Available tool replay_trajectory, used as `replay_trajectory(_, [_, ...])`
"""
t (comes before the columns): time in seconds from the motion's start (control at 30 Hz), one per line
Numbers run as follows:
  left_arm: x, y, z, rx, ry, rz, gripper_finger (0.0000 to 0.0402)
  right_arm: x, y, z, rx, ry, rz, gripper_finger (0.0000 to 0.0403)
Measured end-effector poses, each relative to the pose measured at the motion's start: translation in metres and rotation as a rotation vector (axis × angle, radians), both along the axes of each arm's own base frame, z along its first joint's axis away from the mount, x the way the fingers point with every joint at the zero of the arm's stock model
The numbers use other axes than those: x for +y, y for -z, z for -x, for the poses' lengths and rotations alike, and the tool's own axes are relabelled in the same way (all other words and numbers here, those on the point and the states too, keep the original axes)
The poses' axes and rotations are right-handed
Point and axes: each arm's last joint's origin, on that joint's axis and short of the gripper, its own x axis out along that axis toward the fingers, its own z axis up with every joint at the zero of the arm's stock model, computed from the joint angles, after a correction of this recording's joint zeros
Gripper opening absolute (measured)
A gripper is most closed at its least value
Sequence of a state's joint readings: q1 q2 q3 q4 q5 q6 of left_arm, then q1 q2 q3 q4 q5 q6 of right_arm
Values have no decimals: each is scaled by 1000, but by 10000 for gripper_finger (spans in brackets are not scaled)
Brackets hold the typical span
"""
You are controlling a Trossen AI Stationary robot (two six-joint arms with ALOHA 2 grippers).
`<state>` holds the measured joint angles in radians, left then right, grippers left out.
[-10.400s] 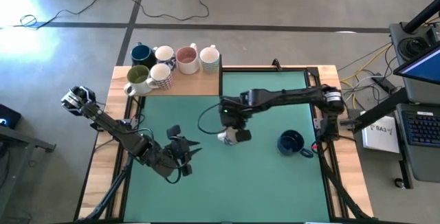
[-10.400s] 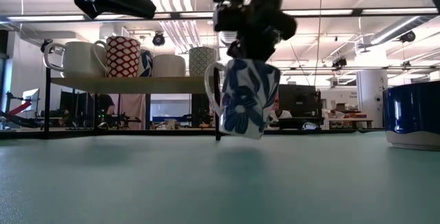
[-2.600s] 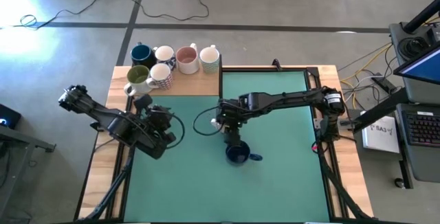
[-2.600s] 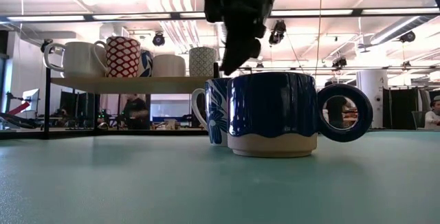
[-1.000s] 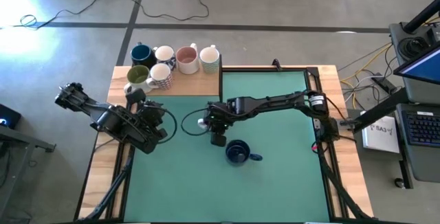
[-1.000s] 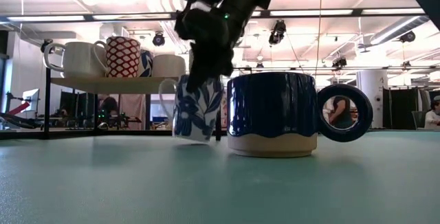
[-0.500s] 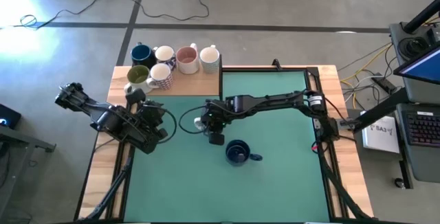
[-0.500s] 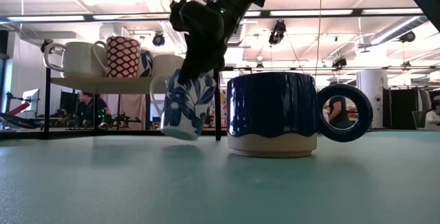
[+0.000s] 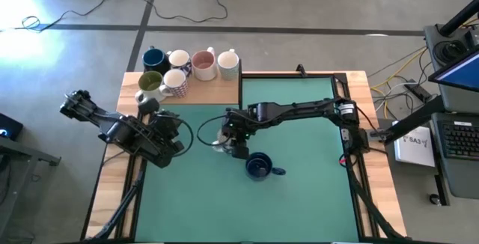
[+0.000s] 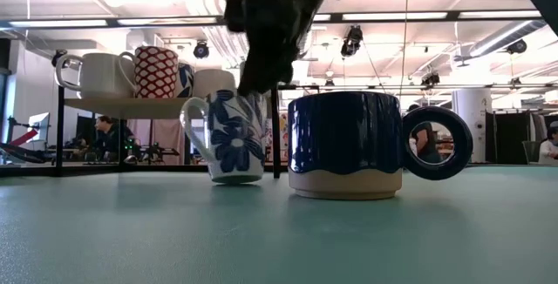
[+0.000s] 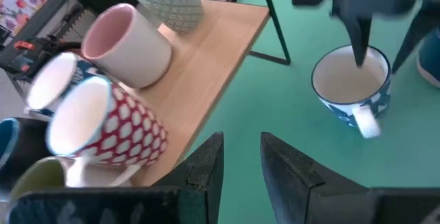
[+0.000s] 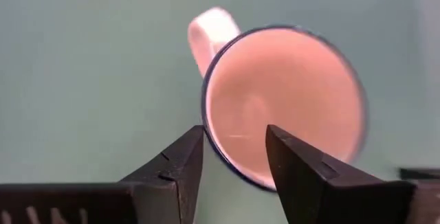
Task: Place coffee mugs
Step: Put the white blue patterned mug on the shelf
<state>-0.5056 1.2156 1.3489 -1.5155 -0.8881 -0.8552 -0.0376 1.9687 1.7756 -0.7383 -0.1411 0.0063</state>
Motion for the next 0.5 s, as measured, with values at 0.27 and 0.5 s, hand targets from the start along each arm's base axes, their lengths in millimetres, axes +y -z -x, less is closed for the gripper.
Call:
replay_trajectory(0.27, [-9,37,-15,7,59,11,79,1,-48,29,-49,-6,9,140])
replay_trajectory(0.5, [-23,70,-41,-17,323,80,79,2,-74,61,-71,6,15,135])
